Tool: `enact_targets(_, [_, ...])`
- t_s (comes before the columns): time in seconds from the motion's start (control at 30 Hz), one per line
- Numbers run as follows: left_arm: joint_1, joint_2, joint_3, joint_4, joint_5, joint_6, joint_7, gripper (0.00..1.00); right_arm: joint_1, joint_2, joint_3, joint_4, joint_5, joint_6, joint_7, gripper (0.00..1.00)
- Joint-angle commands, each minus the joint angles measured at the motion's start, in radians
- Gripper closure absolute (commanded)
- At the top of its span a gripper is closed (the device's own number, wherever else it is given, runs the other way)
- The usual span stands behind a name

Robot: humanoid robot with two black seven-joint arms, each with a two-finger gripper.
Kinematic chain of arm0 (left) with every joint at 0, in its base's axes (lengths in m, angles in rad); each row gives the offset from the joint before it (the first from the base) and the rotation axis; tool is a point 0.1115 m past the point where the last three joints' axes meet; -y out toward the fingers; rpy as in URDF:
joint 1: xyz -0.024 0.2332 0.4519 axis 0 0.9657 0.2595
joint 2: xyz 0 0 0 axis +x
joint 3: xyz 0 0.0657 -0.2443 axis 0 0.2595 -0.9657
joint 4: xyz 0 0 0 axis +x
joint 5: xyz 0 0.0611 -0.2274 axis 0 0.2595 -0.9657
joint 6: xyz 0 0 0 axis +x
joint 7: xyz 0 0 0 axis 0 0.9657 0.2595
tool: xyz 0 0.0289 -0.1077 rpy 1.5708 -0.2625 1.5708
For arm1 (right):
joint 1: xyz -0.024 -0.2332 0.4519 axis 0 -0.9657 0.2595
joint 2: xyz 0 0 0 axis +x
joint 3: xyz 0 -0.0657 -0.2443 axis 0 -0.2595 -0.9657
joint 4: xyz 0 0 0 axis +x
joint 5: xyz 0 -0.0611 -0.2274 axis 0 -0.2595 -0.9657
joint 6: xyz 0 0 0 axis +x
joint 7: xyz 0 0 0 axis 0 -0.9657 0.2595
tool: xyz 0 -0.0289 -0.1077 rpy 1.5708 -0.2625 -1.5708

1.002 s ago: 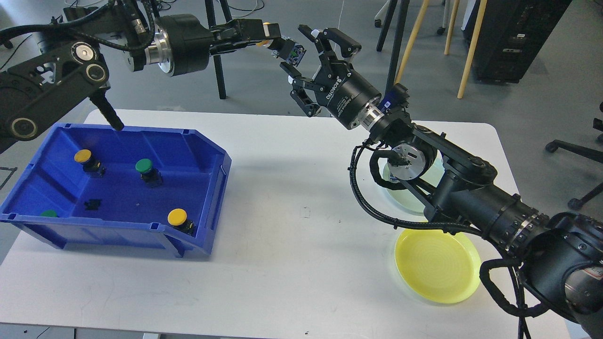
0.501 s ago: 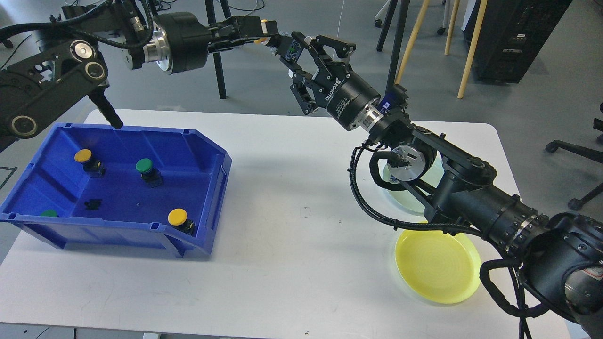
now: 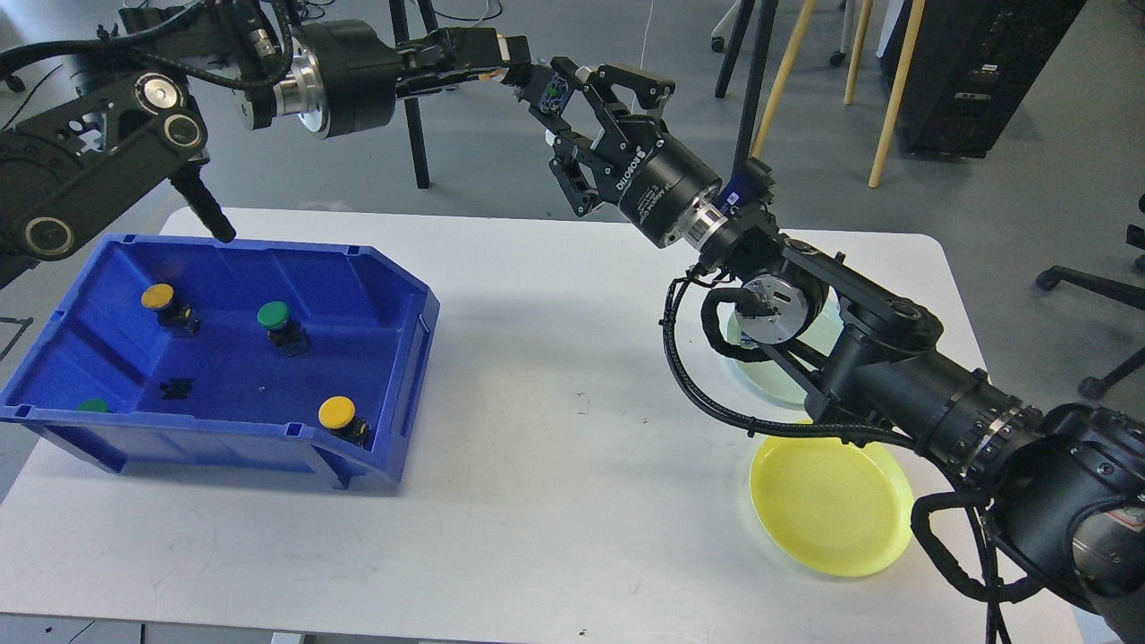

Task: Pass button and place on color plate
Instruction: 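Lift the yellow button and pass it to the right gripper, then lower the yellow button onto the yellow plate with the right gripper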

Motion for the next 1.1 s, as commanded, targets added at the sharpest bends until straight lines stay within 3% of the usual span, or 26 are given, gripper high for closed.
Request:
enact_targets(0.0, [0.003, 0.001, 0.013, 0.003, 0.018, 0.000, 0.002, 0.01, 0.000, 0.000, -0.001, 0.001, -0.002, -0.001, -0.003, 0.94])
enact_targets(0.13, [0.005, 0.011, 0.017, 0.038, 0.043, 0.000, 0.048, 0.01, -0.002, 0.000, -0.018, 0.010, -0.002, -0.001, -0.007, 0.94])
enact_targets(0.2, [0.006, 0.018, 0.017, 0.052, 0.051, 0.000, 0.051, 0.01, -0.010, 0.000, -0.052, 0.022, -0.002, 0.002, -0.007, 0.93])
enact_targets(0.5, [0.014, 0.073, 0.014, 0.106, 0.045, 0.000, 0.045, 0.01, -0.115, -0.276, -0.182, 0.181, -0.002, 0.007, -0.007, 0.93])
enact_targets(0.67, [0.012, 0.072, 0.006, 0.106, 0.042, 0.000, 0.043, 0.01, -0.184, -0.365, -0.186, 0.260, -0.003, 0.014, -0.007, 0.93])
enact_targets(0.9, [0.003, 0.064, 0.003, 0.129, 0.040, 0.000, 0.045, 0.01, -0.330, -0.665, -0.274, 0.464, -0.029, 0.014, -0.007, 0.93])
enact_targets(1.07, [0.002, 0.057, -0.002, 0.133, 0.040, 0.000, 0.042, 0.01, -0.434, -0.787, -0.281, 0.547, -0.081, 0.024, -0.004, 0.93])
